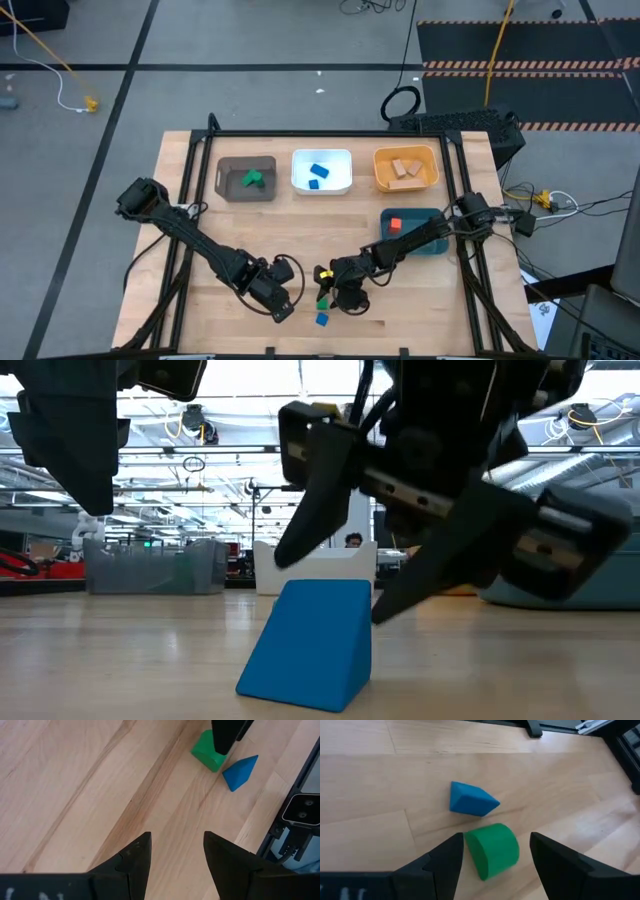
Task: Sort & place blocks by color
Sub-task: Put the green block into the black bin
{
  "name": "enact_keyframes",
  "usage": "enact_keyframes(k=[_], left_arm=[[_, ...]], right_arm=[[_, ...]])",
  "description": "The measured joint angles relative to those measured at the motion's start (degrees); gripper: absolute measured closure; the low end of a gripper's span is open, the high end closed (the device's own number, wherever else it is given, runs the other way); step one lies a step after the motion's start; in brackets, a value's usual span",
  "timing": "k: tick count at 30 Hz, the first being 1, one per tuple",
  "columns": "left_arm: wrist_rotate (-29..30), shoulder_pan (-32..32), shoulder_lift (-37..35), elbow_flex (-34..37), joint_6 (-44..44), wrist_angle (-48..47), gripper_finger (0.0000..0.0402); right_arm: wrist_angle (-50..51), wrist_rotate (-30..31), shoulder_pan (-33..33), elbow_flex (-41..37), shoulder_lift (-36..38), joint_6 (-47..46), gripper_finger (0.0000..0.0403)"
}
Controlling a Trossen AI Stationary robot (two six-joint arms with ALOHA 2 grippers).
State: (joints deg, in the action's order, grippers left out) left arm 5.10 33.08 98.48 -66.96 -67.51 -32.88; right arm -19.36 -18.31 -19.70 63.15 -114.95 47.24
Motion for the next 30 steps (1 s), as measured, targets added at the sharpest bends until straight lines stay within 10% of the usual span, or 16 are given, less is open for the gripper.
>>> enact_keyframes(k=[30], left_arm=[[0.0, -0.9, 0.0, 0.0, 0.8, 0.0, 0.022]], right_arm=[[-2.3, -5.9, 2.5, 0.0, -3.1, -18.3, 0.0227]])
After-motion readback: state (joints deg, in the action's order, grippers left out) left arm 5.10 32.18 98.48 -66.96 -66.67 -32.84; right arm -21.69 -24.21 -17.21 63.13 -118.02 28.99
